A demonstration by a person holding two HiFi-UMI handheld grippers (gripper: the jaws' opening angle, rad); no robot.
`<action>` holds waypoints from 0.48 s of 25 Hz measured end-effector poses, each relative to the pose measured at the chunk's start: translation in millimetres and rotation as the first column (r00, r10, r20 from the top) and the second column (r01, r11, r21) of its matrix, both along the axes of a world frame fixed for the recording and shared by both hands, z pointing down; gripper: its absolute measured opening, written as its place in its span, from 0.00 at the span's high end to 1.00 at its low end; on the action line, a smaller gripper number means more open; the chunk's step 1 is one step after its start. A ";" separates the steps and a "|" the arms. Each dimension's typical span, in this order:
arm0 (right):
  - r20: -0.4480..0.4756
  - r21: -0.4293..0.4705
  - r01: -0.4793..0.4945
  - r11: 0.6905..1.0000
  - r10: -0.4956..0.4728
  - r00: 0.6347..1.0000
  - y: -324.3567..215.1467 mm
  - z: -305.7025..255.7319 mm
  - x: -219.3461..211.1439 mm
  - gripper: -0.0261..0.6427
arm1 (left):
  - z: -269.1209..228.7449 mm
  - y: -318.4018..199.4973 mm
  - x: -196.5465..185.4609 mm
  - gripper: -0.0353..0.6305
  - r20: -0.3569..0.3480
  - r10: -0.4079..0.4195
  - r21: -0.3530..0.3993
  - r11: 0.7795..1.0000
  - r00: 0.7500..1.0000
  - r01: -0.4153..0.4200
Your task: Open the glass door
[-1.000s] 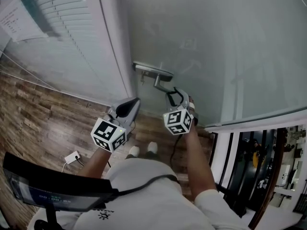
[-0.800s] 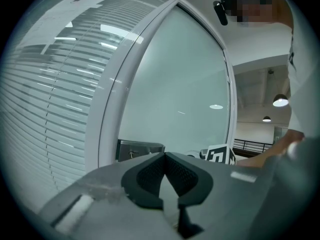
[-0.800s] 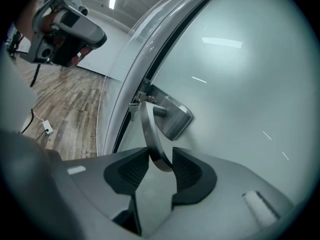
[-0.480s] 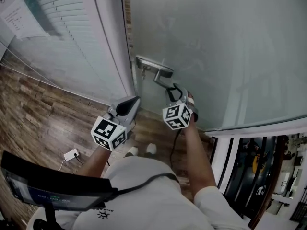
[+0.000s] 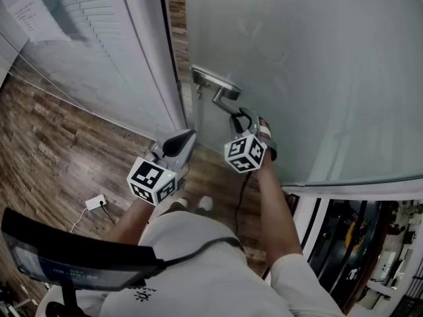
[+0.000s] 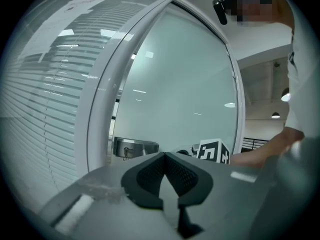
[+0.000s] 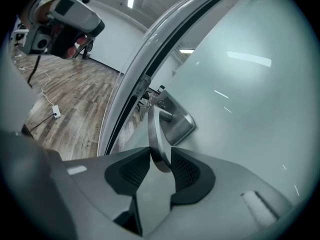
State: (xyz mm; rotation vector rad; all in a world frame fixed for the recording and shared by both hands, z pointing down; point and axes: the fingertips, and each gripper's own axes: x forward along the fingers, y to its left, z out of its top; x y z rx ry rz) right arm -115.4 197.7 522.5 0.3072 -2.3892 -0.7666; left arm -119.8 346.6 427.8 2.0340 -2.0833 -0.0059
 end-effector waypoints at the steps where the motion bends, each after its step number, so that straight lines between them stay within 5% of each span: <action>1: -0.004 0.010 0.016 1.000 -0.016 1.000 -1.1 -2.8 0.1 0.76 | 1.6 0.2 1.1 0.94 0.000 -0.007 -0.004 1.000 1.000 0.007; 12: -0.024 0.014 0.084 0.996 -0.083 0.996 -12.2 -15.2 -6.4 0.75 | 2.2 -10.2 2.2 0.94 0.011 -0.030 -0.006 1.000 0.999 0.030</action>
